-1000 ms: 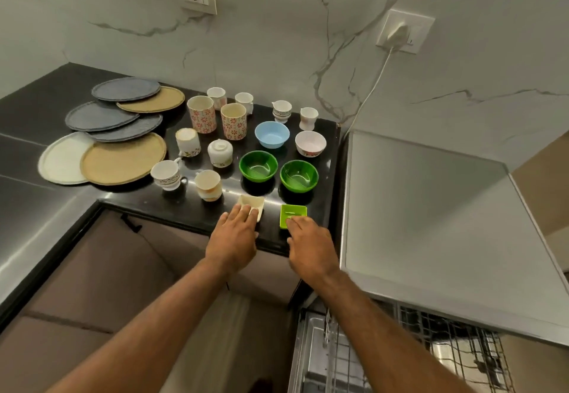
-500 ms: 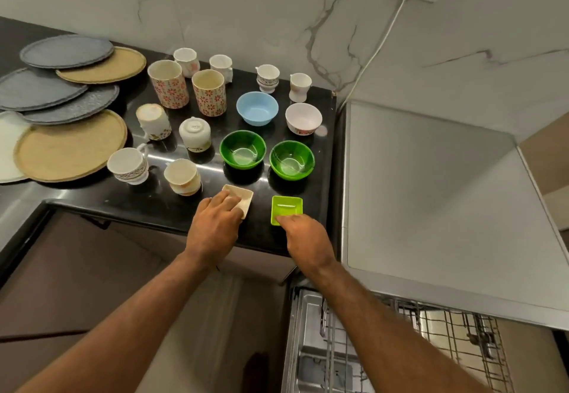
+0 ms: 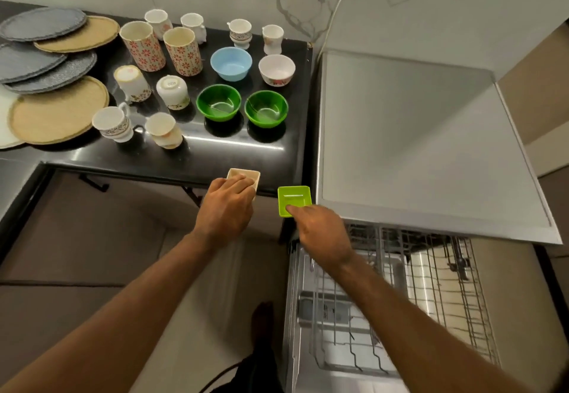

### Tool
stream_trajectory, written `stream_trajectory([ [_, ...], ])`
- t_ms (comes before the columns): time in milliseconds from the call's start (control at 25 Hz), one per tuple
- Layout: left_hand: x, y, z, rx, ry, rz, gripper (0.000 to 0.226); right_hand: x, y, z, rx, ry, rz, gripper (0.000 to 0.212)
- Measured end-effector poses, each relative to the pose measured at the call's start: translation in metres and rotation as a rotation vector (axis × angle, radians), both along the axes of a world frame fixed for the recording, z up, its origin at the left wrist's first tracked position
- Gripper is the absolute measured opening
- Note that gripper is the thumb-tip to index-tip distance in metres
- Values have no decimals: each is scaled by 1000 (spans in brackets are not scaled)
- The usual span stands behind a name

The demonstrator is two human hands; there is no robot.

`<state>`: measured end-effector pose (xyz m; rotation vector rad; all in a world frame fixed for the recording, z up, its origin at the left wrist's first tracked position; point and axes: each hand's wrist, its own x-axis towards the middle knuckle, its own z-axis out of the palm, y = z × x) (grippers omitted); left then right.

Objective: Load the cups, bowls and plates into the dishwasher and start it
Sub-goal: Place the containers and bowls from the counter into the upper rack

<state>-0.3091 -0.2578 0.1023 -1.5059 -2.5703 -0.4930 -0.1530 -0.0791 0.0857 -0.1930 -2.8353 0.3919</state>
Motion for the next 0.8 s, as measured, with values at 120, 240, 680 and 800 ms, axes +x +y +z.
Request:
stream_trajectory([
  [120,57,0,-10,-38,0,-59,10,69,-2,-15,-28,2,-31,35],
  [240,111,7,-30,-89,-17,-151,19,138,3,-34,-104,-37,-131,38],
  [680,272,132,-99,-188,-130,-492,17,342,43,-113,-287,-106,-595,41],
  [800,301,168,-132,-185,-177,-483,12,373,67,-148,-405,-51,-739,46],
])
